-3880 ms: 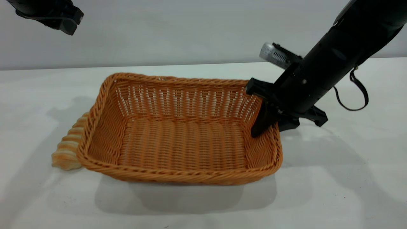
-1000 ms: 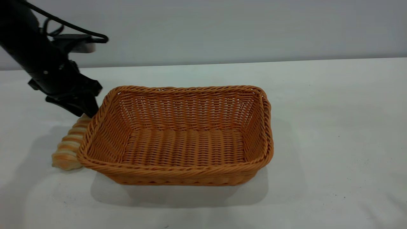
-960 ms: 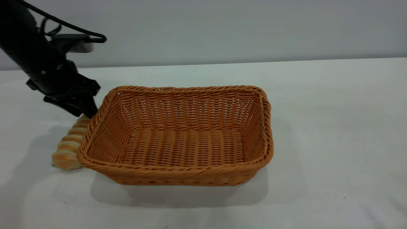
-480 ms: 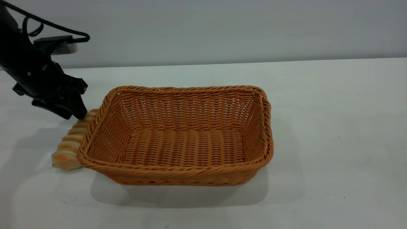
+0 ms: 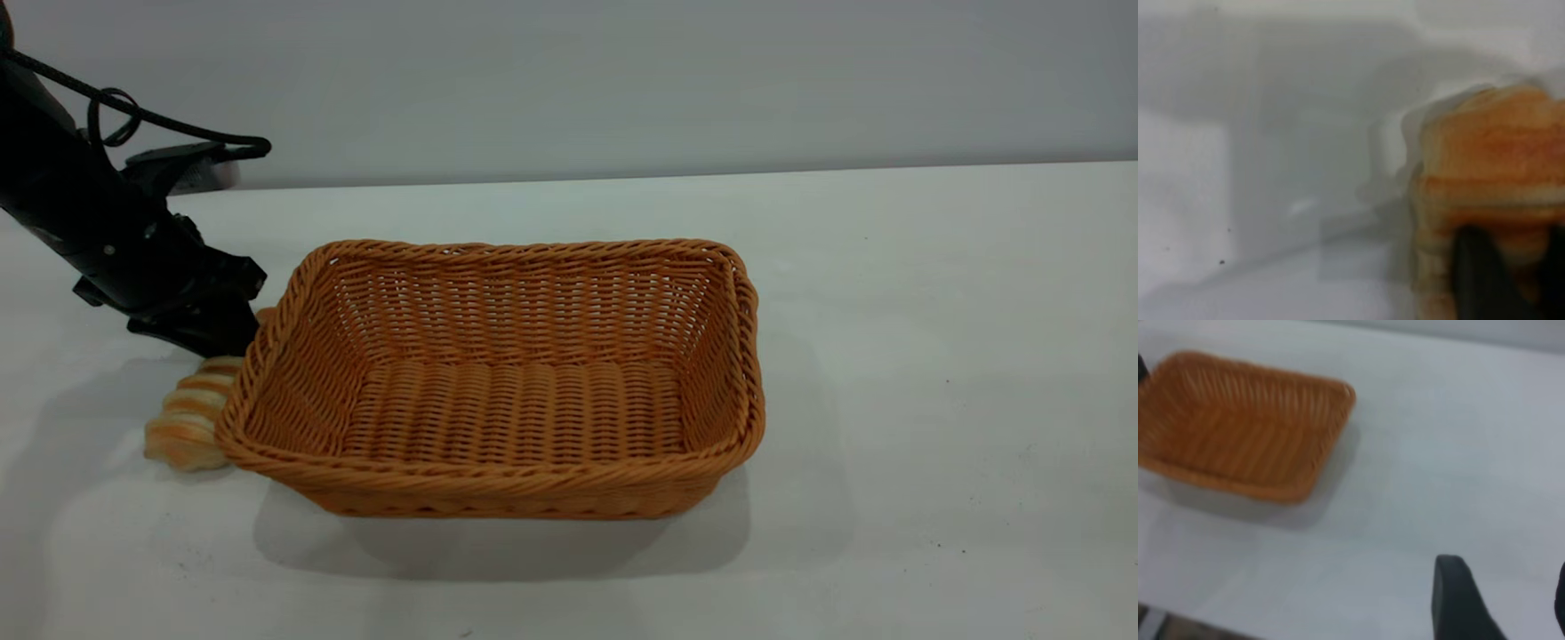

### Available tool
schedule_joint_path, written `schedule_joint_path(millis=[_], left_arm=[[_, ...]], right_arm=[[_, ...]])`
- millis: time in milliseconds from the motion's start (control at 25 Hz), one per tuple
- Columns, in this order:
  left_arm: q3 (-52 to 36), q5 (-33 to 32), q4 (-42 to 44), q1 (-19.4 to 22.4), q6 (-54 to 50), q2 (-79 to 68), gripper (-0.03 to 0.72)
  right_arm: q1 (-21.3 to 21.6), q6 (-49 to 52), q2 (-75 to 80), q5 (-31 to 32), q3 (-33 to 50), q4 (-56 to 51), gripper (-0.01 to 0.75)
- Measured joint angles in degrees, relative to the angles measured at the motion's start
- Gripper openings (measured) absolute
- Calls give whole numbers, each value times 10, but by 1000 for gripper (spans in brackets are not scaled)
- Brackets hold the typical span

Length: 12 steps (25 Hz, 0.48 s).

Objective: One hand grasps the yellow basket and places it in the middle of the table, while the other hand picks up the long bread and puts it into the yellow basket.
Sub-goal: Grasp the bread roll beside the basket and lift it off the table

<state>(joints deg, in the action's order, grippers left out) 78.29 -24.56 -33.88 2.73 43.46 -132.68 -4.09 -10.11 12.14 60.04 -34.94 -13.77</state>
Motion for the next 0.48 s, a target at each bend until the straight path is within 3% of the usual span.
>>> schedule_joint_path(millis=[120, 480], left_arm=[[0, 1, 0, 0, 1, -1, 47], [0, -3, 12, 0, 2, 9, 32]], right_arm=[[0, 8, -15, 36, 0, 12, 332], [0, 43, -71, 75, 43, 39, 332]])
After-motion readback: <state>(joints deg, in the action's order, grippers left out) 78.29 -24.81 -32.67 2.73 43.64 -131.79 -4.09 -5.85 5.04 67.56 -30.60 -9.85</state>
